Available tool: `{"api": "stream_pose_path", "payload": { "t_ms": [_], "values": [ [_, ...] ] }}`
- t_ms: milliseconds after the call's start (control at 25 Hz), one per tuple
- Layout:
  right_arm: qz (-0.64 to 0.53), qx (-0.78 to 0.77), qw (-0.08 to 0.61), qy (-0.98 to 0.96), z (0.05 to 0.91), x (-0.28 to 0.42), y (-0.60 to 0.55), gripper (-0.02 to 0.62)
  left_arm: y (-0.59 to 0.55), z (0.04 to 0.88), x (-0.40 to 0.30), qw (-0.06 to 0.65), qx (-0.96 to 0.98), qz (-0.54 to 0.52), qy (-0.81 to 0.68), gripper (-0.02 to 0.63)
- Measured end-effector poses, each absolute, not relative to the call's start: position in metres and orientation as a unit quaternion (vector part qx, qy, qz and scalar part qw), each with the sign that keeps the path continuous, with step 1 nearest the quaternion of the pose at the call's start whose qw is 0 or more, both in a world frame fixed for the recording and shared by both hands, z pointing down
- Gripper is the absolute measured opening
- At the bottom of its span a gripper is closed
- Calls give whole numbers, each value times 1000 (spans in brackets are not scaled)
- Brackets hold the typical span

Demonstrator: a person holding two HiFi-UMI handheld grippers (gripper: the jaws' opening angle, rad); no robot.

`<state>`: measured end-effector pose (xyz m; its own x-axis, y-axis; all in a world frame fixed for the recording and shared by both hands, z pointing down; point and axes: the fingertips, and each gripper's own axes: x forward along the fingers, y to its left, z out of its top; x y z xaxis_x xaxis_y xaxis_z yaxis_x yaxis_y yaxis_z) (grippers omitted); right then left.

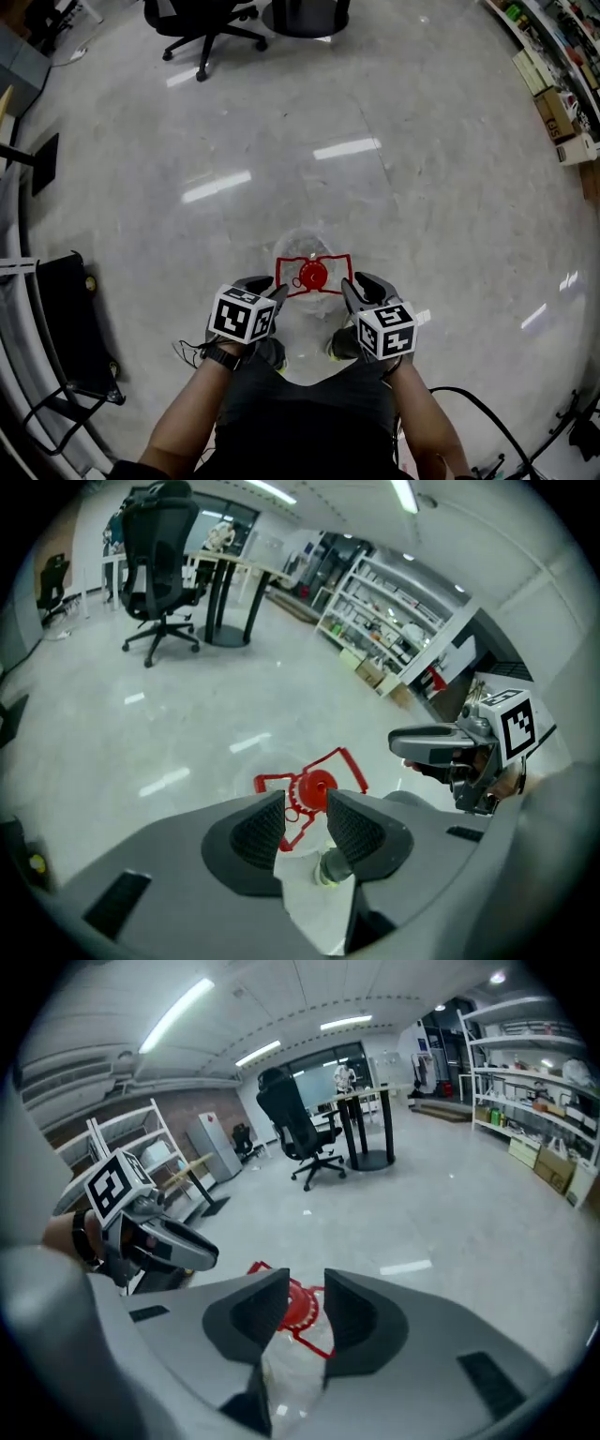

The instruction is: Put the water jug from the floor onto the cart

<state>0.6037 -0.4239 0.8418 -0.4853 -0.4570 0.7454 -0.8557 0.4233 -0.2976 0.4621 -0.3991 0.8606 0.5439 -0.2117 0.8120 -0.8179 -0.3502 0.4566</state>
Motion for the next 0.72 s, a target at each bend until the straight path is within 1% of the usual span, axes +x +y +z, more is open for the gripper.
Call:
{"api": "stream_pose_path", "payload": {
  "t_ms": [160,280,480,720],
  "values": [
    [345,411,348,-769,900,617,-437,116,-404,917,449,483,713,360,-359,161],
    [367,406,377,-747,936,622,-436,133,-404,952,448,506,693,370,-356,170],
    [424,392,385,-720,982,619,-436,137,-410,999,455,524,674,377,-360,173],
    [468,384,382,-698,1007,615,-436,135,-412,1028,468,534,664,376,-365,170]
  ]
}}
